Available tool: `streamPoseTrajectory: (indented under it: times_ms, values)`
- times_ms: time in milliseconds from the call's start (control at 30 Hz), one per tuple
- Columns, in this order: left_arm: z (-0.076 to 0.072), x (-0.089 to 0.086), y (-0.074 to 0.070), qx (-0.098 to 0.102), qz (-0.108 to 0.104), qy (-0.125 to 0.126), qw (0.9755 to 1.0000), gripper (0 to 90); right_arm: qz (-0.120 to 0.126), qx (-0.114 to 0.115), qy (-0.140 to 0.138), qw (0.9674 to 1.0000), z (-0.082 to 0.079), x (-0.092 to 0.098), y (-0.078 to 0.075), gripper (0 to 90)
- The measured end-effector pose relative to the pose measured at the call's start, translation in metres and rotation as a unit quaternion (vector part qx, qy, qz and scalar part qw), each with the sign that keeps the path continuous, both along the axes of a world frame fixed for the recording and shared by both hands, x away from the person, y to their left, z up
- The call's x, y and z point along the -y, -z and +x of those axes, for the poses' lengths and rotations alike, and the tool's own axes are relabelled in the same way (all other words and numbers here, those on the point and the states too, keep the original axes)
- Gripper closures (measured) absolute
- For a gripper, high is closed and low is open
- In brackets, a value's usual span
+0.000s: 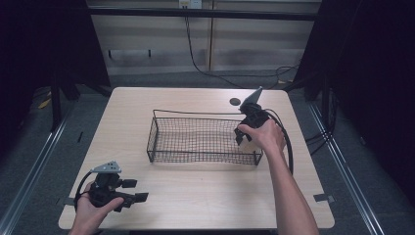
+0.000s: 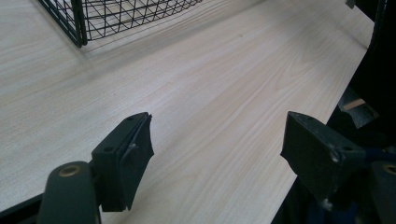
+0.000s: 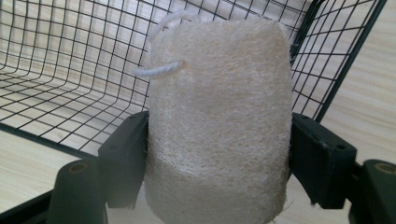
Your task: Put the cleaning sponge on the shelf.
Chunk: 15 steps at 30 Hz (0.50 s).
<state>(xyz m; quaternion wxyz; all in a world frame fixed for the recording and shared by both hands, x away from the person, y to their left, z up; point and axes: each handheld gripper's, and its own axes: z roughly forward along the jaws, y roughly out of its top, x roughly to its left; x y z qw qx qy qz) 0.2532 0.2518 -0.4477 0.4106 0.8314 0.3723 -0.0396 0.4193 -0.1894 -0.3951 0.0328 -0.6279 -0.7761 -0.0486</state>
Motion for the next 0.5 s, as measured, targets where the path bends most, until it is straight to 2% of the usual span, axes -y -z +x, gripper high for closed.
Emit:
streamPoseTrajectory:
  times_ms: [233,500]
  values:
    - [0.000,0.000,0.000,0.000,-0.001,-0.001,1.0000,24.0,-0.006,0.007,0.019,0.9998,-0.001,-0.001,0.009,26.3]
    - [0.000,-0.001,-0.001,0.000,-0.001,0.000,1.0000,24.0,-0.011,-0.002,0.035,0.9993,-0.002,-0.005,0.022,26.3]
